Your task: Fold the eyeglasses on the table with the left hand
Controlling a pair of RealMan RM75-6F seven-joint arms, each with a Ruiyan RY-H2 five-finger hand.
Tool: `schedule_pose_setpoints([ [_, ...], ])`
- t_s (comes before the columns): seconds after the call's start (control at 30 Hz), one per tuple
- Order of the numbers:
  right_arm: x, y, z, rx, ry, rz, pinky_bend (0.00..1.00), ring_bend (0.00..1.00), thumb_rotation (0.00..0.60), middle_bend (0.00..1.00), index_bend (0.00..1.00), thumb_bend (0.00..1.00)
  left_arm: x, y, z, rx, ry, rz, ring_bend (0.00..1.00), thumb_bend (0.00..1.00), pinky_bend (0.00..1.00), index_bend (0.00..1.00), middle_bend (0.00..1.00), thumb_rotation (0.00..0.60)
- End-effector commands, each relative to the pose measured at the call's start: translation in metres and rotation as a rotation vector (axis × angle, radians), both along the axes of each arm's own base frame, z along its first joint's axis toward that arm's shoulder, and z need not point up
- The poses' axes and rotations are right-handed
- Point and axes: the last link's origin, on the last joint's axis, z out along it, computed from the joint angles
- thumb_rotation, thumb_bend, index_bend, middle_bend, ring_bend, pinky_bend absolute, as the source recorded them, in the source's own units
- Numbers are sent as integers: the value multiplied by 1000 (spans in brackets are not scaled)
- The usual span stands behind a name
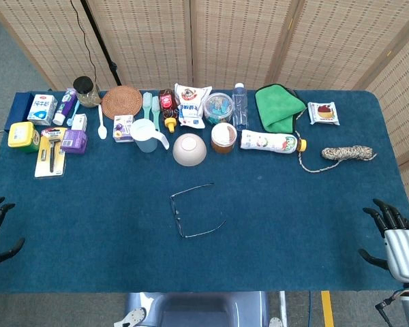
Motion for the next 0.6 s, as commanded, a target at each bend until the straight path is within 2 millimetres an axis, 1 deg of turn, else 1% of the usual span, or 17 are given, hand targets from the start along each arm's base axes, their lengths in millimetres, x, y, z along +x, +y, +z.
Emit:
schedule_pose_setpoints([
  [0.03, 0, 0, 0, -3, -2, 0, 294, 142, 600, 110, 207, 0, 0, 0, 0, -1, 1, 1, 155, 201, 75, 233, 172, 514],
  [0.37, -1, 1, 2, -9, -3, 6, 293, 142, 600, 110, 207, 0, 1, 0, 1, -6, -2, 6, 158, 201, 75, 236, 172, 514],
  [0.6, -1, 2, 3, -15, -1, 0, 293, 142, 600, 109, 207, 0, 3, 6, 0, -32, -9, -1, 166, 201, 75, 235, 172, 515],
])
